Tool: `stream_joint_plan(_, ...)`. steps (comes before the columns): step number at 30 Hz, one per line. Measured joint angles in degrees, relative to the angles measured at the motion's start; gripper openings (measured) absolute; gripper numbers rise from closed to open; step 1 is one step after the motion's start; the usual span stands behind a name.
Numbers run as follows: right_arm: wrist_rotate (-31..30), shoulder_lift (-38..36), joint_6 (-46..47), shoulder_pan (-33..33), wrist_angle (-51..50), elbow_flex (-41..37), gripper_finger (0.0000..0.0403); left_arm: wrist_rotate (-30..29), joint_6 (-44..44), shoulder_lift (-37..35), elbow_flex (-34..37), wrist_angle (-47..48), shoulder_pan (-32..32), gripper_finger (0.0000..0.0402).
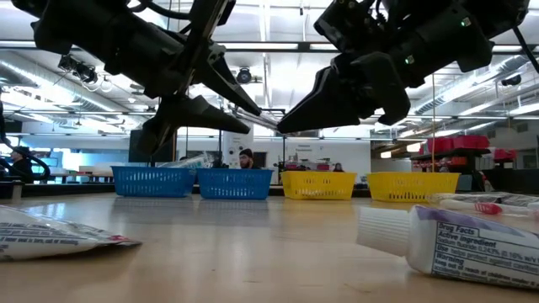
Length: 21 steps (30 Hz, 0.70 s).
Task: Pick & Place Travel size toiletries
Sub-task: Put the silver nail cutter into the right blue bin
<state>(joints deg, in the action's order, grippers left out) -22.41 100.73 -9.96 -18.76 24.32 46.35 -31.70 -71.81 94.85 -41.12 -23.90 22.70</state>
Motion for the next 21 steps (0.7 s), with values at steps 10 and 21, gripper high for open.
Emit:
stream_joint_plan(10, 0.4, 0.0, -0.4, 0.0, -0.8, 0.0, 0.0060, -0.9, 2.0, 0.0, 0.1, -1.6, -0.1, 0.0139)
stream_joint_plan(21, 0.3, 0.0, -0.4, 0.0, 0.0, 0.0, 0.0061, 5.0, 3.2, 0.0, 0.1, -2.6, -2.1, 0.0092)
